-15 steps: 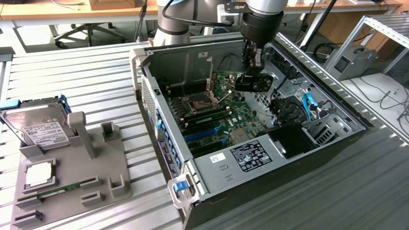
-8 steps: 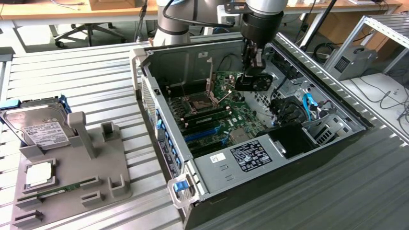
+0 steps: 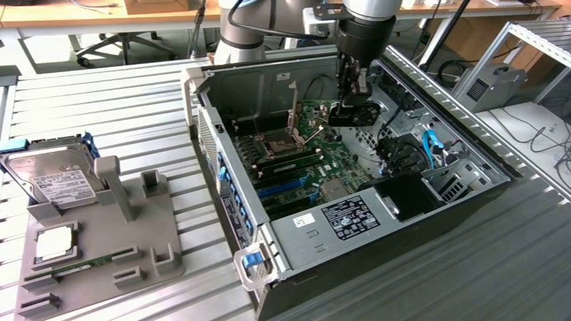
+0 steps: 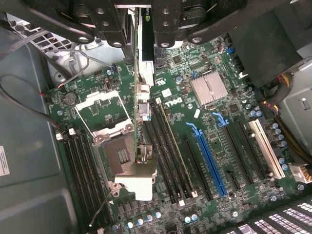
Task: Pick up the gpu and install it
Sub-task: 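Insert the gpu into the slot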
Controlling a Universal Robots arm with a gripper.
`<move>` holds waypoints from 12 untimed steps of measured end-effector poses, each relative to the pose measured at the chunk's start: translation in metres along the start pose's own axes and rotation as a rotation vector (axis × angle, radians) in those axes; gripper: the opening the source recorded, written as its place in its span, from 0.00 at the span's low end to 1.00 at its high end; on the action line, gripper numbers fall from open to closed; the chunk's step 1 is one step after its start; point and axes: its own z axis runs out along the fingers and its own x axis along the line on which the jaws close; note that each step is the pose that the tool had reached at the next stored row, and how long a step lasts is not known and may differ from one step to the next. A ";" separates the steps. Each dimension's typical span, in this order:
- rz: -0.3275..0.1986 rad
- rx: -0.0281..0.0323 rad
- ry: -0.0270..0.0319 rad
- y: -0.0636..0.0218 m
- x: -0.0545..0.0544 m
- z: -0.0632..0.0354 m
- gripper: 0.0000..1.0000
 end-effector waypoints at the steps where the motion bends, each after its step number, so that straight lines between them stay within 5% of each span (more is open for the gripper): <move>1: -0.005 -0.0002 -0.0005 0.0000 0.000 0.0000 0.26; 12: -0.068 -0.0025 -0.0071 0.0000 0.000 0.0000 0.26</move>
